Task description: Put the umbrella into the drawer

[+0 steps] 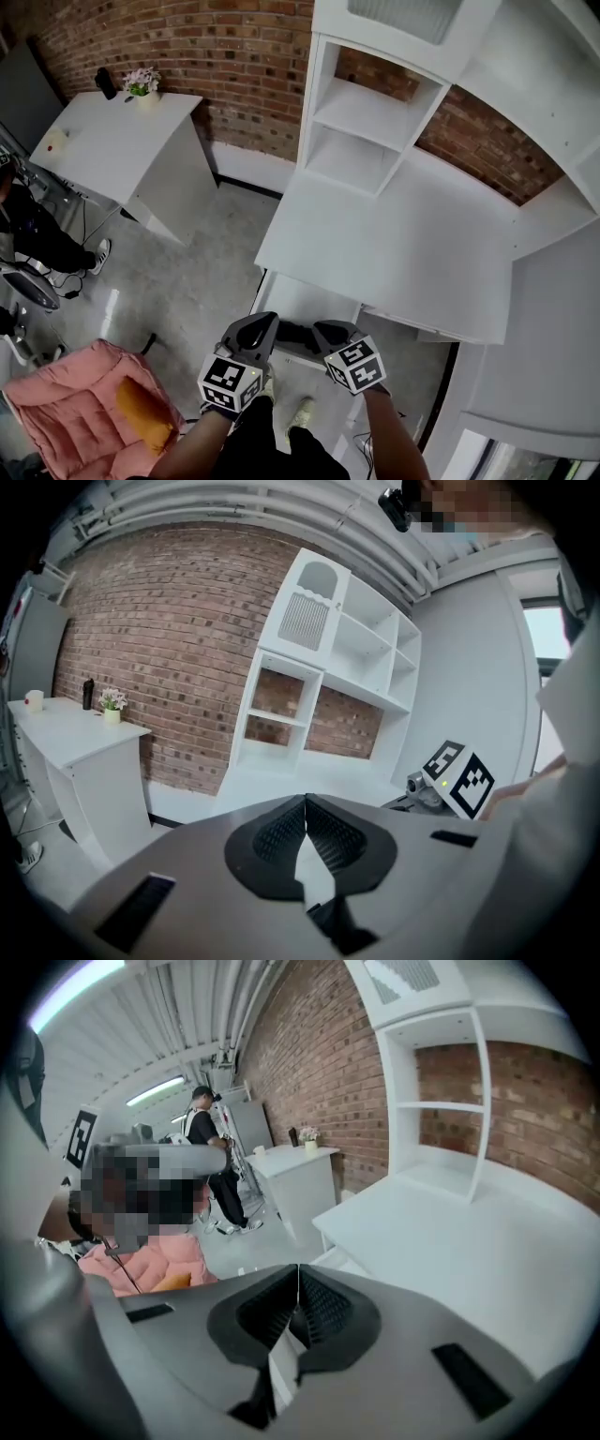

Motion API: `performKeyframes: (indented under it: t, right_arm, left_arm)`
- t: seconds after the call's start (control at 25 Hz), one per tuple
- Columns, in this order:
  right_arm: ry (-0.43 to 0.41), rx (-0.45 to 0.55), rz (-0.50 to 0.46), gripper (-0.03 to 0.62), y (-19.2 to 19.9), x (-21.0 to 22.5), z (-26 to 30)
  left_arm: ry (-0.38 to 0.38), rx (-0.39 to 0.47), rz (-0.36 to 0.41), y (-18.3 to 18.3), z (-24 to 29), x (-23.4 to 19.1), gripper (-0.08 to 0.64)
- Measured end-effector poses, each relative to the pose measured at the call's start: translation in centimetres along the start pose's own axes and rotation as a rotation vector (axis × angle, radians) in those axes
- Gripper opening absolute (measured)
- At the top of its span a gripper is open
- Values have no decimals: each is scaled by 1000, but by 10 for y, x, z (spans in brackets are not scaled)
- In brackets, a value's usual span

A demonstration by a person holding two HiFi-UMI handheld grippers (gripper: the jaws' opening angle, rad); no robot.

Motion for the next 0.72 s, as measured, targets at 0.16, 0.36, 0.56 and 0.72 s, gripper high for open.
performKeyframes:
  t: [0.16, 0.36, 0.56, 0.72]
  right_arm:
    - [53, 77, 25, 5, -18, -3, -32]
    - [156, 180, 62, 5, -43, 2, -76]
    - [218, 319, 73, 5, -68, 0, -126]
    - [246, 446, 68, 5, -93, -7, -164]
  left_arm:
    - [-3, 11, -3, -15, -6, 14, 6]
    - [-14, 30, -11, -41, -16, 23, 6]
    - [-1, 85, -7, -75, -34, 38, 5]
    - [4, 127, 19, -102, -47, 49, 6]
Point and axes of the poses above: the fingertips, and each gripper's own axes: z forward along the fingers, x to its right, y out of its underside, the point moved 4 cm from there along -z, backward along the fingers, and after that the axes turned 3 degrees about -y, right-handed, at the moved point
